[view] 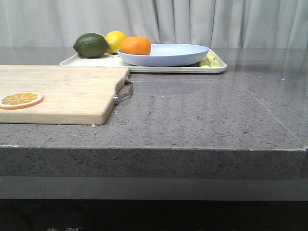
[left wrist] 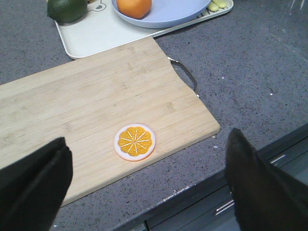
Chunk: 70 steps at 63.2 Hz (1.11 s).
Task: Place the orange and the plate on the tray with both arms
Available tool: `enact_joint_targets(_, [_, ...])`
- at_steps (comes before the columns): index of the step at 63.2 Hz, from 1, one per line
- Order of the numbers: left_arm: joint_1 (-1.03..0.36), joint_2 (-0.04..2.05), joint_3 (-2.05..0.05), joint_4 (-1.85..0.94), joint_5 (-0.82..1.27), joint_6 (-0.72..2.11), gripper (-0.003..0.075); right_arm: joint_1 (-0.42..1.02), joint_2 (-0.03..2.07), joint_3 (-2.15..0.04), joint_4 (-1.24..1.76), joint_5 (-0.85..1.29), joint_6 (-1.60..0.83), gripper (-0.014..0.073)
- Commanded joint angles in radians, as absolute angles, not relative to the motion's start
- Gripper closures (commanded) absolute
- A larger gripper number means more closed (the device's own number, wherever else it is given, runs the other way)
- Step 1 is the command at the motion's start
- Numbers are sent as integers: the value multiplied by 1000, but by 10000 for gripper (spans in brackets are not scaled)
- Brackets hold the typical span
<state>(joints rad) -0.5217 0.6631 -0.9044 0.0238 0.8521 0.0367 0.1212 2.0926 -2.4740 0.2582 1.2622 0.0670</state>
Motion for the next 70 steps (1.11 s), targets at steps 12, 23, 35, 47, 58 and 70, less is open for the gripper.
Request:
enact_joint_targets(12, [-520, 663, -929, 20, 803, 28, 99, 173, 1858, -2496, 240, 1334, 16, 193])
enact_joint_targets(23, [-520, 663, -929, 20, 803, 28, 99, 179, 1707, -2337, 224, 1332, 0, 193])
enact_joint_targets(35, [-520, 663, -929, 20, 803, 28, 99, 179, 1422, -1909, 206, 1131, -54, 193])
enact_joint_targets(47, [-520, 663, -929, 20, 803, 28, 99, 179, 1182, -1548, 158, 984, -86, 193])
enact_joint_targets(58, [-520, 663, -929, 16, 803, 28, 99, 179, 974, -1291, 96, 926, -90, 193])
enact_joint_targets(70, [-520, 663, -929, 14, 803, 28, 99, 179, 761, -1080, 65, 921, -90, 193])
